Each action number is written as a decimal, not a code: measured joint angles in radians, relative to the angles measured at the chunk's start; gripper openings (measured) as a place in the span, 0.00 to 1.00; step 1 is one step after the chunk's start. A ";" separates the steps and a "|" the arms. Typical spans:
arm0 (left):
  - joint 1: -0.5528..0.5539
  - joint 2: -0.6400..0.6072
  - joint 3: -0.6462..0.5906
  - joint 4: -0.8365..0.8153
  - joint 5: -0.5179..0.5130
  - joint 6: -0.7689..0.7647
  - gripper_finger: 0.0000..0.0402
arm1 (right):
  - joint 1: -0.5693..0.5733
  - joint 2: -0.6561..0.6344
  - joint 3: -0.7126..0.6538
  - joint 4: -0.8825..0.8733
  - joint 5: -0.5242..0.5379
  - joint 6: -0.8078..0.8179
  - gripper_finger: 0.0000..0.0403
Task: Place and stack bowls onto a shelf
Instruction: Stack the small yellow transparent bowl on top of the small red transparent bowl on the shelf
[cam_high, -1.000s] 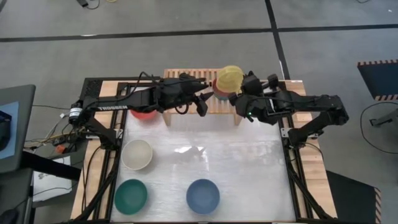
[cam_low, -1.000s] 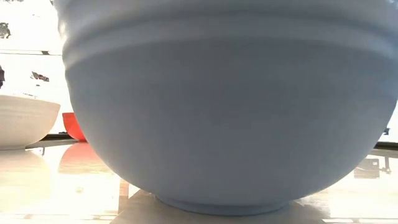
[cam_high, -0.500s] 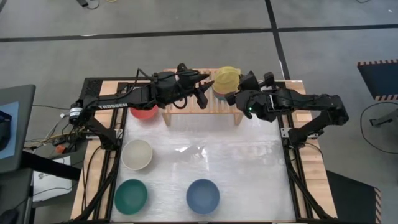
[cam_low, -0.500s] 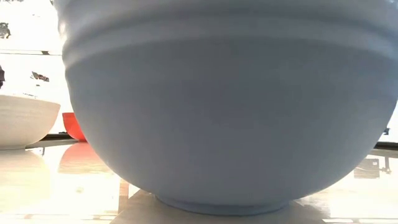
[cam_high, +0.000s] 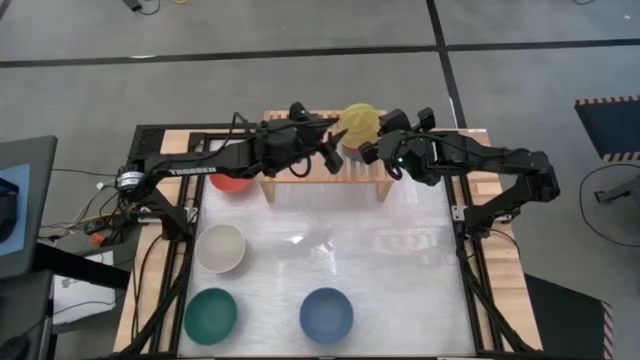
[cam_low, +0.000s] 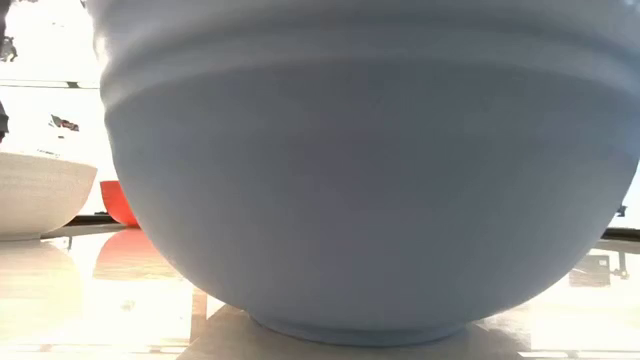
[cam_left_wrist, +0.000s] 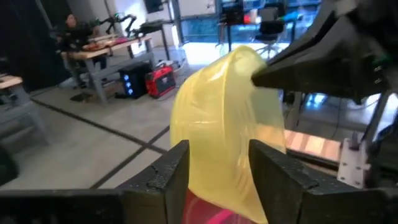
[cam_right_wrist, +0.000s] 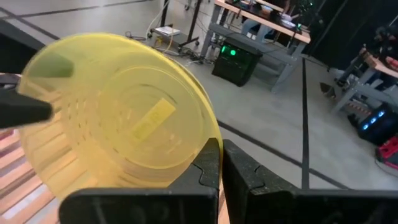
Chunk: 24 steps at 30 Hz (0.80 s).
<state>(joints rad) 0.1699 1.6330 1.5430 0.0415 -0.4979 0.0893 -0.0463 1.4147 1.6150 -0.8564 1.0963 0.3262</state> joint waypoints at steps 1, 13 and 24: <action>0.000 0.013 0.016 -0.005 -0.020 -0.003 0.40 | 0.000 0.000 0.000 0.003 0.001 -0.009 0.06; 0.003 0.072 0.102 -0.028 -0.098 0.118 0.03 | -0.021 -0.010 0.000 -0.039 0.001 -0.074 0.11; 0.031 0.071 0.102 -0.053 -0.028 0.107 0.00 | -0.021 -0.010 0.000 -0.032 -0.001 -0.205 0.12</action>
<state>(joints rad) 0.2008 1.7042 1.6447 -0.0112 -0.5258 0.1967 -0.0673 1.4044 1.6150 -0.8883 1.0955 0.1208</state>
